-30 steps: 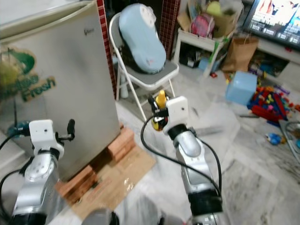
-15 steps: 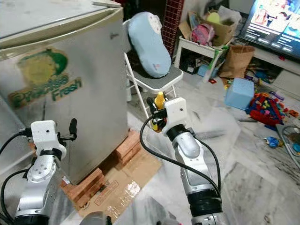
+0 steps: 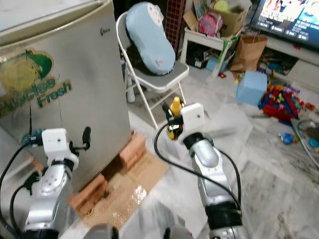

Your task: Restocking fridge

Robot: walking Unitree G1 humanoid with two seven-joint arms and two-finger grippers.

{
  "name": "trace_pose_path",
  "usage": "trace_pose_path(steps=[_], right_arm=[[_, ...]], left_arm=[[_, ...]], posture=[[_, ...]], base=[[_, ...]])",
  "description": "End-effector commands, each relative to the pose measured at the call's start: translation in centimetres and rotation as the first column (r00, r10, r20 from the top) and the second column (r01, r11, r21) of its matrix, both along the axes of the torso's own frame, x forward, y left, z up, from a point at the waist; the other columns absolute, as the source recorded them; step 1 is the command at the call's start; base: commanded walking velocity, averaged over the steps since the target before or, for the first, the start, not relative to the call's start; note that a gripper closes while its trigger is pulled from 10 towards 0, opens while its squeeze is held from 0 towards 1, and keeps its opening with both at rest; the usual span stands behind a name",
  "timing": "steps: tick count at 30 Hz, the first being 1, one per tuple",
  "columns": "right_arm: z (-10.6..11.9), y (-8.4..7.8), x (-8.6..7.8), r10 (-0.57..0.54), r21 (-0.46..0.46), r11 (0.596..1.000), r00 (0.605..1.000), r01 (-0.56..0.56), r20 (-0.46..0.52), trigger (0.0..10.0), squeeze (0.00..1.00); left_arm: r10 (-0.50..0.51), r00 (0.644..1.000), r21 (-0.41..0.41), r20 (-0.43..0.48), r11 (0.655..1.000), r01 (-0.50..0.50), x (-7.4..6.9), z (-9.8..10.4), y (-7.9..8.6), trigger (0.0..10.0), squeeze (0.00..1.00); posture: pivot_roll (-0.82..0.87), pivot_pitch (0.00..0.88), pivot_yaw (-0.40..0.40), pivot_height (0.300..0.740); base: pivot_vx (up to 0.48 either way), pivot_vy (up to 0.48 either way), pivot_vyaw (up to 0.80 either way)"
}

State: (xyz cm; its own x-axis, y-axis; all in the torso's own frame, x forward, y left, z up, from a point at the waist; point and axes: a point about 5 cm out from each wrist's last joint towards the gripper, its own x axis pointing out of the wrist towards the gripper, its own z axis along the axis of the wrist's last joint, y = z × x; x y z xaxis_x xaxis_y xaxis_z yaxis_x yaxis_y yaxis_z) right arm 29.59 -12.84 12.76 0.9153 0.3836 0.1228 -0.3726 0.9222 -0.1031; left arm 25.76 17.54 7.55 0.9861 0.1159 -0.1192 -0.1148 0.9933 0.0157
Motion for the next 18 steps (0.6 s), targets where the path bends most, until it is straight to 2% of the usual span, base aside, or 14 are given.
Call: trace_pose_path(steps=[1, 7, 10, 18], right_arm=[[0.57, 0.19, 0.01, 0.009, 0.006, 1.000, 1.000, -0.009, 0.024, 10.0, 0.00], [0.58, 0.18, 0.07, 0.009, 0.000, 1.000, 1.000, -0.009, 0.023, 10.0, 0.00], [0.69, 0.15, 0.12, 0.009, 0.002, 1.000, 1.000, -0.009, 0.026, 10.0, 0.00], [0.90, 0.04, 0.25, 0.005, 0.006, 1.000, 0.999, -0.005, 0.034, 10.0, 0.00]], left_arm=[[0.006, 1.000, 0.008, 0.004, 1.000, -0.006, -0.21, 0.11, 0.27, 10.0, 0.00], [0.003, 1.000, 0.011, 0.005, 1.000, -0.003, -0.22, 0.08, 0.20, 10.0, 0.00], [-0.016, 0.999, 0.024, 0.035, 1.000, 0.015, -0.18, 0.34, 0.20, 10.0, 0.00], [-0.022, 0.999, 0.010, 0.049, 1.000, 0.022, -0.09, 0.51, 0.32, 10.0, 0.00]], posture=[[0.03, 0.000, -0.051, 0.740], [0.03, 0.000, -0.055, 0.740], [0.03, 0.000, -0.057, 0.740], [0.03, 0.000, -0.060, 0.740]], base=[[-0.307, 0.371, 0.00], [-0.288, 0.388, 0.00], [0.000, 0.000, 0.00], [0.000, 0.000, 0.00]])
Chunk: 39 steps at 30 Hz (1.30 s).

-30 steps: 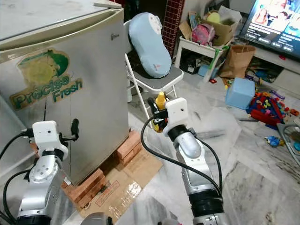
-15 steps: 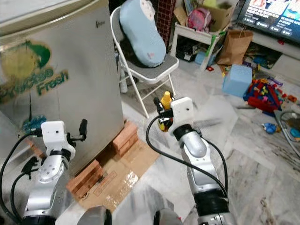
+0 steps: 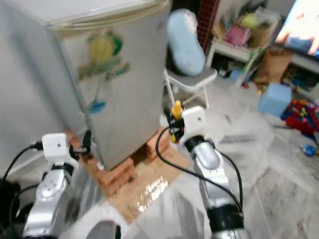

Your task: Restocking fridge

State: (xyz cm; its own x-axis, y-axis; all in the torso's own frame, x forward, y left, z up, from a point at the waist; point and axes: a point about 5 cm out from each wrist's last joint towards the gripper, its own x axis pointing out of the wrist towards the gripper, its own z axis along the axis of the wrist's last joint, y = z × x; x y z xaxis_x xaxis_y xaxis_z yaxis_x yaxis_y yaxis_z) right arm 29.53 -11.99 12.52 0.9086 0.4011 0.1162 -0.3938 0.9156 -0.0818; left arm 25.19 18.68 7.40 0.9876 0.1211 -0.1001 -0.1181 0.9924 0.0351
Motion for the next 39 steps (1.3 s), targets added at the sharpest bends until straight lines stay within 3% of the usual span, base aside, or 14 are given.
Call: trace_pose_path(steps=[1, 9, 17, 28, 39], right_arm=[[1.1, -0.8, 0.3, -0.021, -0.007, 1.000, 0.999, 0.021, 0.049, 10.0, 0.00], [1.1, -0.8, 0.5, -0.037, 0.001, 0.999, 0.998, 0.037, 0.045, 10.0, 0.00], [1.0, -0.7, 0.5, -0.038, -0.002, 0.999, 0.998, 0.039, 0.043, 10.0, 0.00], [0.6, -1.0, 0.4, -0.050, -0.009, 0.999, 0.998, 0.050, 0.030, 10.0, 0.00], [0.0, -0.9, -0.1, -0.063, -0.013, 0.998, 0.998, 0.063, 0.006, 10.0, 0.00]], left_arm=[[-0.026, 0.999, -0.007, 0.036, 1.000, 0.027, 0.5, 0.7, -0.7, 10.0, 0.00], [-0.046, 0.998, 0.027, 0.053, 0.999, 0.044, 0.7, 0.8, -0.5, 10.0, 0.00], [-0.030, 0.997, 0.034, 0.067, 0.999, 0.028, 1.1, 1.0, 0.2, 10.0, 0.00], [-0.031, 0.998, 0.020, 0.054, 0.999, 0.030, 1.0, 0.7, -0.1, 10.0, 0.00], [-0.027, 0.998, 0.033, 0.050, 0.999, 0.026, 0.9, 0.8, 0.5, 10.0, 0.00]], posture=[[0.03, 0.000, -0.058, 0.740], [0.03, 0.000, -0.055, 0.740], [0.03, 0.000, -0.053, 0.740], [0.03, 0.000, -0.052, 0.740], [0.04, 0.012, -0.051, 0.740]], base=[[0.000, 0.000, 0.00], [0.000, 0.000, 0.00], [0.344, 0.000, 0.00], [0.333, 0.324, 0.00], [0.000, 0.000, 0.00]])
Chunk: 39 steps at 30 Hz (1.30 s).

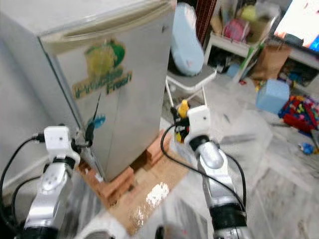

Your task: Restocking fridge

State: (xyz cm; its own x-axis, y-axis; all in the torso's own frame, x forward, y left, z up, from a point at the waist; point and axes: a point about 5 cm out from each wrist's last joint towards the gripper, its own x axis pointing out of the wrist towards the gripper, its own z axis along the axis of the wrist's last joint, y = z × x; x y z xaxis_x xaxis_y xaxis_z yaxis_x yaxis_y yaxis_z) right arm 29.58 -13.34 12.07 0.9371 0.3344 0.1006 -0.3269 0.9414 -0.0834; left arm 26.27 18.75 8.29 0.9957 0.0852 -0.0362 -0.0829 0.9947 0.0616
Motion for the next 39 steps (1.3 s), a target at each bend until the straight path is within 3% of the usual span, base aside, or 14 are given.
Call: trace_pose_path(steps=[1, 9, 18, 22, 28, 33, 36, 39], right_arm=[[0.3, 0.4, -0.3, 0.006, -0.012, 1.000, 1.000, -0.006, 0.013, 10.0, 0.00], [-0.4, -0.2, -0.7, -0.037, -0.028, 0.999, 0.999, 0.037, -0.025, 10.0, 0.00], [-1.1, -0.7, -2.1, -0.057, 0.010, 0.998, 0.995, 0.058, -0.077, 10.0, 0.00], [-1.8, -1.5, -3.7, -0.070, 0.010, 0.997, 0.988, 0.072, -0.134, 10.0, 0.00], [-3.7, -3.8, -6.3, -0.141, 0.025, 0.988, 0.950, 0.154, -0.280, 10.0, 0.00], [-5.1, -5.1, -8.1, -0.208, -0.001, 0.974, 0.903, 0.225, -0.375, 10.0, 0.00], [-5.8, -5.6, -9.1, -0.241, -0.018, 0.966, 0.875, 0.257, -0.421, 10.0, 0.00], [-6.5, -6.0, -9.8, -0.258, -0.025, 0.960, 0.846, 0.279, -0.467, 10.0, 0.00]], left_arm=[[0.015, 1.000, 0.005, -0.012, 1.000, -0.014, -0.2, -0.1, 0.6, 10.0, 0.00], [0.009, 1.000, 0.047, -0.027, 0.999, -0.008, 1.1, 0.1, 1.6, 10.0, 0.00], [0.052, 0.998, 0.096, -0.029, 0.994, -0.049, 5.5, 1.1, 3.3, 10.0, 0.00], [0.069, 0.995, 0.112, -0.065, 0.992, -0.062, 7.4, 1.3, 3.4, 10.0, 0.00], [0.053, 0.988, 0.131, -0.148, 0.991, -0.034, 8.4, 0.6, 2.6, 10.0, 0.00], [-0.155, 0.970, 0.090, -0.186, 0.981, 0.174, 8.6, -0.3, -0.3, 10.0, 0.00], [-0.300, 0.933, 0.052, -0.197, 0.947, 0.316, 8.3, -0.9, -2.5, 10.0, 0.00], [-0.440, 0.877, 0.012, -0.194, 0.893, 0.450, 7.7, -1.3, -4.7, 10.0, 0.00]], posture=[[0.04, 0.017, -0.052, 0.740], [0.03, 0.033, -0.055, 0.740], [0.01, 0.071, -0.047, 0.740], [-0.03, 0.069, -0.044, 0.740], [-0.05, 0.063, -0.040, 0.740], [-0.06, 0.054, -0.038, 0.740], [-0.06, 0.048, -0.039, 0.740], [-0.05, 0.045, -0.040, 0.740]], base=[[0.000, 0.000, 0.00], [0.000, 0.000, 0.00], [0.000, 0.000, -0.15], [0.000, 0.000, 0.00], [0.000, 0.000, 0.00], [0.000, 0.000, 0.00], [0.000, 0.000, 0.00], [0.000, 0.000, 0.00]])
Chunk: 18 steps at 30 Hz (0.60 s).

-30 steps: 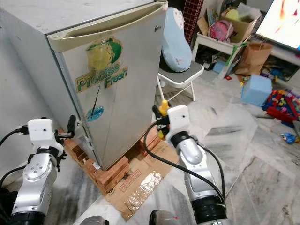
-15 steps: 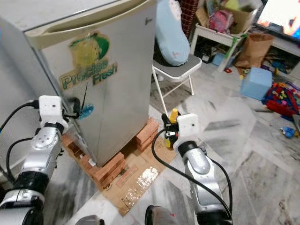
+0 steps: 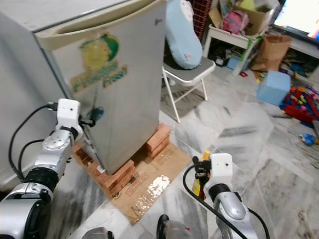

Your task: Restocking fridge

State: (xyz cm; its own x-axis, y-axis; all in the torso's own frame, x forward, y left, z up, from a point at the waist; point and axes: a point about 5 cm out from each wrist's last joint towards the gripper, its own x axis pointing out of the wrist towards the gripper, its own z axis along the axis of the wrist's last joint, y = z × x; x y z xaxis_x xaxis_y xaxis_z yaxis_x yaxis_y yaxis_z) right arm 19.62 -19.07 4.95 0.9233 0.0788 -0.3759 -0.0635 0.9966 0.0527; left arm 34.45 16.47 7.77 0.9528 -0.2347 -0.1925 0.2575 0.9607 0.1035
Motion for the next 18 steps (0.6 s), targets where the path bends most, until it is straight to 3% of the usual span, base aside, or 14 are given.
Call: trace_pose_path(steps=[1, 3, 4, 6, 12, 16, 18], right_arm=[[0.3, -0.5, 0.0, -0.021, 0.002, 1.000, 1.000, 0.021, 0.001, 10.0, 0.00], [0.0, -0.6, 0.0, -0.023, -0.003, 1.000, 1.000, 0.023, -0.011, 10.0, 0.00], [-0.1, -0.7, -0.1, -0.025, -0.008, 1.000, 0.999, 0.024, -0.023, 10.0, 0.00], [-0.2, -0.7, -0.1, -0.027, -0.011, 1.000, 0.999, 0.027, -0.028, 10.0, 0.00], [-0.3, -0.8, -0.5, -0.039, -0.032, 0.999, 0.997, 0.037, -0.065, 10.0, 0.00], [-0.9, -1.8, -2.0, -0.111, -0.085, 0.991, 0.982, 0.099, -0.152, 10.0, 0.00], [-1.1, -2.0, -2.3, -0.136, -0.078, 0.989, 0.976, 0.124, -0.172, 10.0, 0.00]], left_arm=[[-0.214, 0.976, -0.026, -0.037, 0.977, 0.213, -0.9, -0.9, -3.6, 10.0, 0.00], [-0.288, 0.957, -0.031, -0.029, 0.957, 0.287, -1.4, -1.0, -4.7, 10.0, 0.00], [-0.366, 0.930, -0.044, -0.027, 0.930, 0.364, -2.1, -1.2, -5.9, 10.0, 0.00], [-0.403, 0.915, -0.051, -0.025, 0.914, 0.402, -2.4, -1.2, -6.6, 10.0, 0.00], [-0.606, 0.796, -0.080, 0.011, 0.793, 0.604, -4.8, -0.8, -10.8, 10.0, 0.00], [-0.680, 0.731, -0.114, 0.060, 0.723, 0.681, -5.9, 0.3, -12.9, 10.0, 0.00], [-0.694, 0.716, -0.113, 0.070, 0.708, 0.697, -6.2, 0.6, -13.3, 10.0, 0.00]], posture=[[-0.05, 0.040, -0.041, 0.740], [-0.05, 0.037, -0.041, 0.740], [-0.05, 0.037, -0.041, 0.740], [-0.05, 0.037, -0.041, 0.740], [-0.03, 0.031, -0.047, 0.740], [-0.03, 0.030, -0.047, 0.740], [-0.03, 0.030, -0.047, 0.740]], base=[[0.000, 0.000, 0.00], [0.000, 0.000, 0.00], [0.000, 0.000, 0.00], [0.000, 0.000, 0.00], [0.000, 0.000, 0.00], [0.000, 0.000, 0.00], [0.000, 0.000, 0.00]])
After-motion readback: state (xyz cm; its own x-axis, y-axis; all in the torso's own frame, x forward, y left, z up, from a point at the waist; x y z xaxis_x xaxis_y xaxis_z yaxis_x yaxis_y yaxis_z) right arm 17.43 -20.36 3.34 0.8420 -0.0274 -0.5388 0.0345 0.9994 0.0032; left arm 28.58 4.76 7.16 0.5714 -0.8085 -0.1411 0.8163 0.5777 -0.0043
